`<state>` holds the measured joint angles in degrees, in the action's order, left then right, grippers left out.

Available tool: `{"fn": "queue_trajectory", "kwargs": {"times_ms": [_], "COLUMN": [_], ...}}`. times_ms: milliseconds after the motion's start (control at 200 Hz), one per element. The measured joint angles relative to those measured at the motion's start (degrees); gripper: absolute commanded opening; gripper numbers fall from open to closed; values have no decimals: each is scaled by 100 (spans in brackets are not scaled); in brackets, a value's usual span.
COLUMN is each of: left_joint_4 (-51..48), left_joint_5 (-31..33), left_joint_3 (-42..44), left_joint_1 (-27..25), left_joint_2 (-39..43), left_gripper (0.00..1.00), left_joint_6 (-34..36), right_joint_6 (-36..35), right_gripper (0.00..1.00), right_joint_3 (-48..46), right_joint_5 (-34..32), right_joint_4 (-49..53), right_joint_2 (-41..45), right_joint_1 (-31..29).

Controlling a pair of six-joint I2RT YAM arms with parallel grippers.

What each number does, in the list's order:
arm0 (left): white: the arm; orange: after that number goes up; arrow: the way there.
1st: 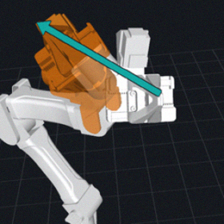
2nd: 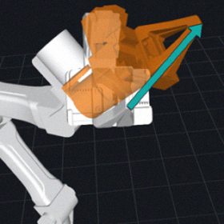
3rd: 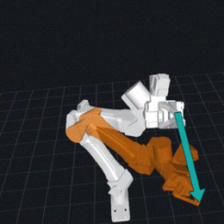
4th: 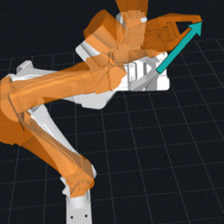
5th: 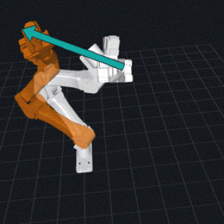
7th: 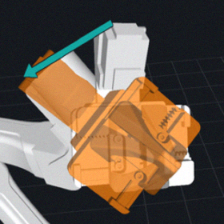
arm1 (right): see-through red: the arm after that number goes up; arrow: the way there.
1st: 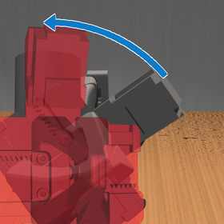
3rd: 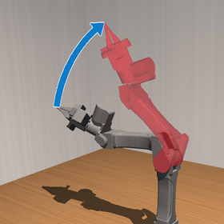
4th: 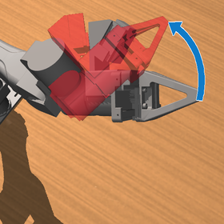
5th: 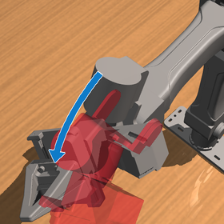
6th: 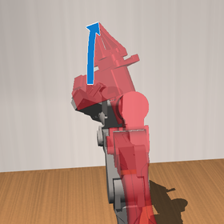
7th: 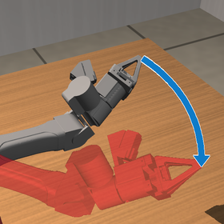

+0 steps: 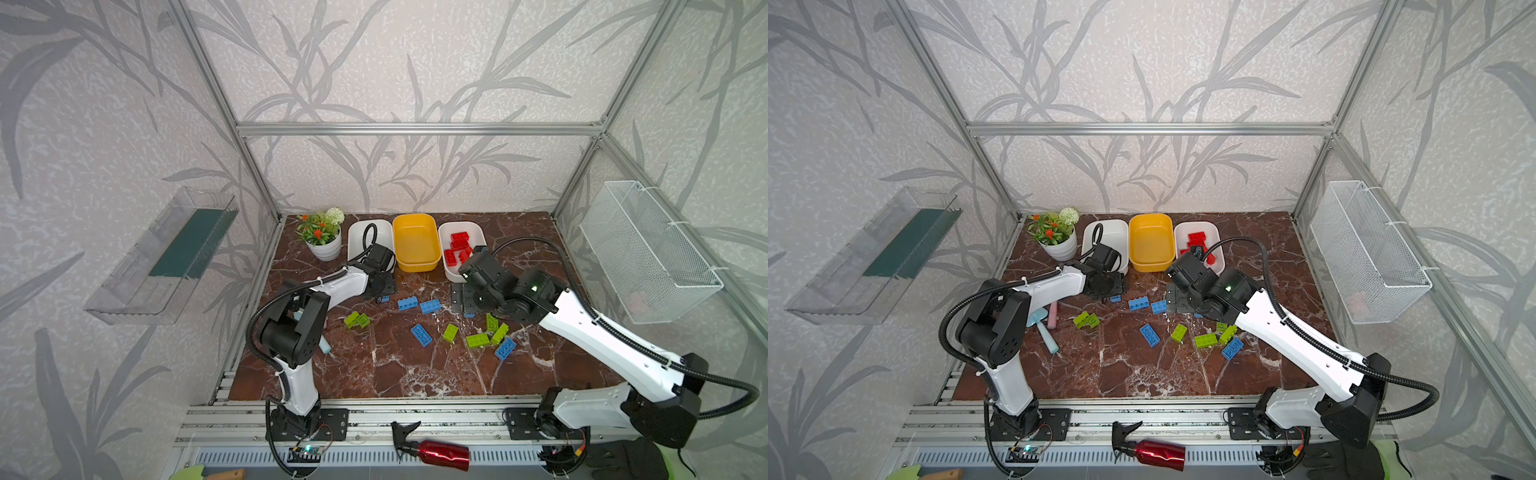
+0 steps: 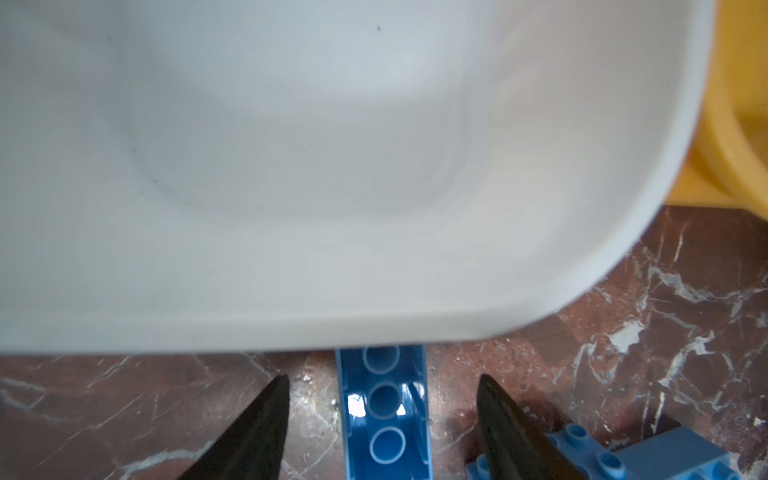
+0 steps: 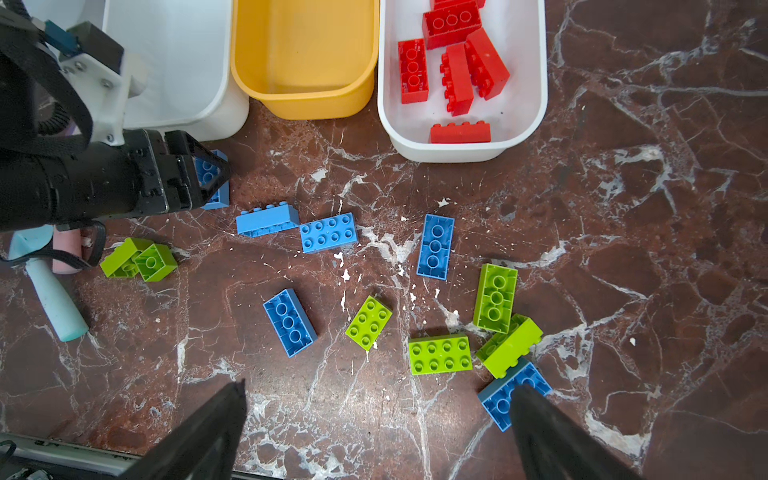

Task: Sort the legos into containers by color
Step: 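Lower the left gripper onto a blue brick near the bins and grasp, then carry the blue brick with the left gripper into the yellow bin and release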

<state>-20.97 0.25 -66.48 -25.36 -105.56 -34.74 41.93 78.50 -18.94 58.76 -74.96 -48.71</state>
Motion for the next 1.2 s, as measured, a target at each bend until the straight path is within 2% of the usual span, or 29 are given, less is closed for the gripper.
{"fn": "queue_trajectory", "kwargs": {"times_ms": [115,270,350,525,715,850,1050,1200], "left_joint_4": [42,28,13,-11,-577,-1196,-1808,-1915], "left_joint_5": [33,85,127,273,481,623,920,1178], "left_joint_3": [0,0,0,0,-57,-564,-2398,-4116], "left_joint_1": [-2,-22,-66,-275,-730,-960,-940,-885], "left_joint_2": [-85,-225,-225,-221,-92,42,-144,-1047], "left_gripper": [60,36,31,14,13,13,14,14], "left_joint_6": [-52,-157,-192,-286,-391,-385,-138,188], "right_joint_6": [-4,-48,-125,-350,-673,-809,-837,-765], "right_gripper": [99,99,99,99,99,99,99,99], "right_joint_3": [-74,-190,-221,-260,-260,-262,-409,-632], "right_joint_5": [-17,-7,13,166,356,455,483,376], "right_joint_4": [7,37,46,35,17,-31,-48,46], "right_joint_2": [74,155,210,339,356,367,706,1191], "right_joint_1": [28,153,271,546,756,861,944,999]}}
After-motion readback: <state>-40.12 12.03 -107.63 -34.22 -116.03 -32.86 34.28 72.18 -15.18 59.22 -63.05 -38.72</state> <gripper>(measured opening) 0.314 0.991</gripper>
